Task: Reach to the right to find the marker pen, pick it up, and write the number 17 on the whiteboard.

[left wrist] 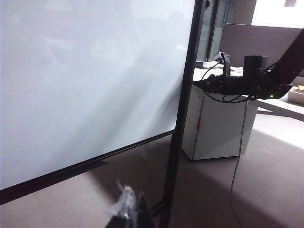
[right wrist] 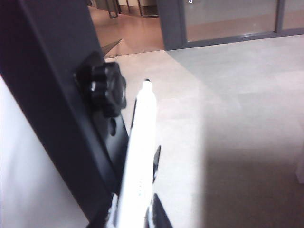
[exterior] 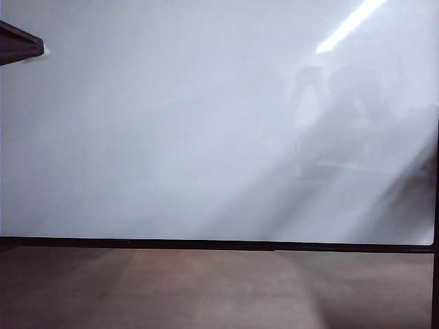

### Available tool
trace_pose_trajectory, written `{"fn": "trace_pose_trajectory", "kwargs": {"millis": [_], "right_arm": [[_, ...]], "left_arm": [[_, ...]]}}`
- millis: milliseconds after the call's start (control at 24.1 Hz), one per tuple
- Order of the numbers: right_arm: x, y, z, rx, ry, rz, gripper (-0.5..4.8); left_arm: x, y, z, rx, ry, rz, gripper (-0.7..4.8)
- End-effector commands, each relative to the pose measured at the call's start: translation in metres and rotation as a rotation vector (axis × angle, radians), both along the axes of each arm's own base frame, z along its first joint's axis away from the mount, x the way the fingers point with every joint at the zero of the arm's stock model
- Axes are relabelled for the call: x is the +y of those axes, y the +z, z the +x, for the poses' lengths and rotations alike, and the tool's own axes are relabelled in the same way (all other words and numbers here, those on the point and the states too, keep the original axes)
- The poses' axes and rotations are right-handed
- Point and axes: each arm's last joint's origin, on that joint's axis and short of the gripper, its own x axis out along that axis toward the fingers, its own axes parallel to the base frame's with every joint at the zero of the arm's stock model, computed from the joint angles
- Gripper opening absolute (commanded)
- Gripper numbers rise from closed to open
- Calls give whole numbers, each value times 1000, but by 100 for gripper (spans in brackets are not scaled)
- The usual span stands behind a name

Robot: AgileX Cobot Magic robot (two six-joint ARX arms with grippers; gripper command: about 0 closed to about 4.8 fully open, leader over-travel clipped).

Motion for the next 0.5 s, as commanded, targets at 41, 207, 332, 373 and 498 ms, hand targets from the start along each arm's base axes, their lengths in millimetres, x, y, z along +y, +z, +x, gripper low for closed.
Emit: {"fn": "trace_pose_trajectory", "kwargs": {"millis": [41, 207, 332, 373, 498], "right_arm": [[1, 6, 1, -35, 1, -16, -6], [-2, 10, 0, -64, -24, 1, -6], [-16, 38, -12, -146, -76, 71, -6], [-20, 45, -15, -160, -100, 70, -6], [-27, 97, -37, -217, -175, 99, -6]], "left_arm": [[0, 1, 0, -7, 0, -5, -5], [0, 1, 0, -7, -1, -5, -5], [0, 1, 0, -7, 0, -5, -5], [0, 1, 0, -7, 0, -5, -5], [0, 1, 0, -7, 1, -5, -5]]}}
